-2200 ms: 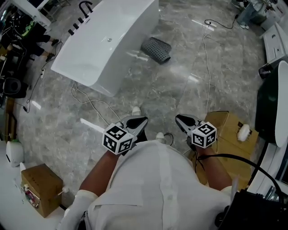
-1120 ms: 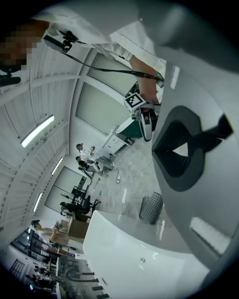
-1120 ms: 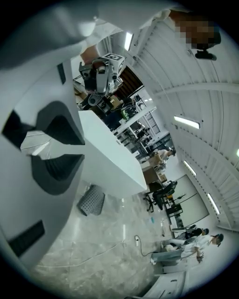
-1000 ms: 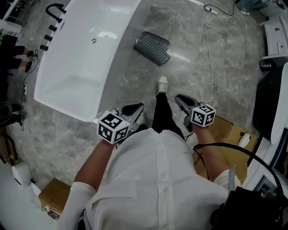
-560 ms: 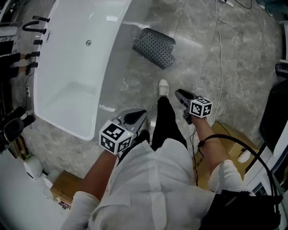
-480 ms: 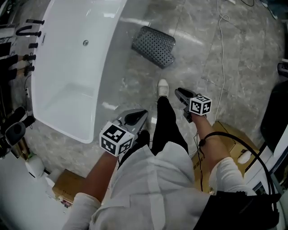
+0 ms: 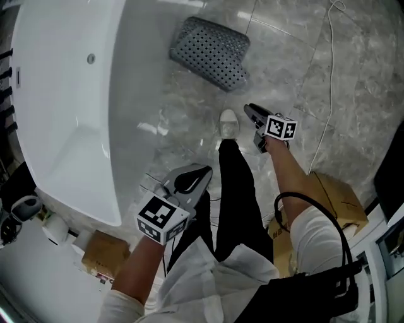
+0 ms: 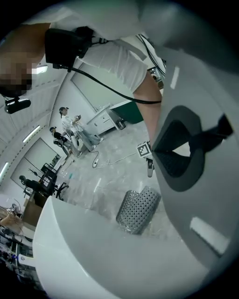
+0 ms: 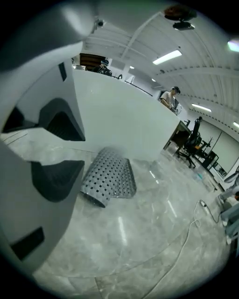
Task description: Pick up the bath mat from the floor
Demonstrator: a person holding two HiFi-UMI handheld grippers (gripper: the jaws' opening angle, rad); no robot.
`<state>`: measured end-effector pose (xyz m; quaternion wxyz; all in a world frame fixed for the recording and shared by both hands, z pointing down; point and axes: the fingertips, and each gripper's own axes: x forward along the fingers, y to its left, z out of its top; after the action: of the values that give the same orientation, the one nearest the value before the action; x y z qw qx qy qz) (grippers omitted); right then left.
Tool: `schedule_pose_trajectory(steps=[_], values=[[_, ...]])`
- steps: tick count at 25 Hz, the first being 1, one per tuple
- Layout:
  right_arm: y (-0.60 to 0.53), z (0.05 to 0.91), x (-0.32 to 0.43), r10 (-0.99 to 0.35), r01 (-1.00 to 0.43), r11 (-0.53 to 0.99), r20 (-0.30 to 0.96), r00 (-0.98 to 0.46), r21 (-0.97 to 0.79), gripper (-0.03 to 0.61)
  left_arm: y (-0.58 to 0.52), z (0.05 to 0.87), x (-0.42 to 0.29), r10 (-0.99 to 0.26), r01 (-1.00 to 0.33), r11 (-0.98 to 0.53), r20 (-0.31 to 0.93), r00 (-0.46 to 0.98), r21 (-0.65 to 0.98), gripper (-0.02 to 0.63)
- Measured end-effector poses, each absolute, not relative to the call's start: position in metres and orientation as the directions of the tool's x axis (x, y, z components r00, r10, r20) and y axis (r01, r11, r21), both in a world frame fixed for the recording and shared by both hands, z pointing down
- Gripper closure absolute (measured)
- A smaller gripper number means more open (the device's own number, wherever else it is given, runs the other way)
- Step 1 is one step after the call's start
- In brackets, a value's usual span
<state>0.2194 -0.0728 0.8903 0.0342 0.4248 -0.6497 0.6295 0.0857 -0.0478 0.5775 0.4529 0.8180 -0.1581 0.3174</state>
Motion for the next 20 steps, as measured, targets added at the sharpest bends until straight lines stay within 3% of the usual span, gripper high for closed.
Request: schedule_pose_trajectory(steps=[11, 20], values=[[-0.086, 1.066, 0.215, -0.488, -0.515, -0.283, 0.584, -0.649, -0.809, 0.426, -0.065, 0.690, 0.093, 0.085, -0.568, -0.485, 0.682, 0.726, 0.665, 0.607], [-0.121, 1.124, 0.202, -0.560, -0.417, -0.314, 0.522, -0.644, -0.853, 0.405, -0.072, 0.739, 0.098, 0.076, -0.579, -0.434, 0.668, 0.740, 0.690, 0.607]])
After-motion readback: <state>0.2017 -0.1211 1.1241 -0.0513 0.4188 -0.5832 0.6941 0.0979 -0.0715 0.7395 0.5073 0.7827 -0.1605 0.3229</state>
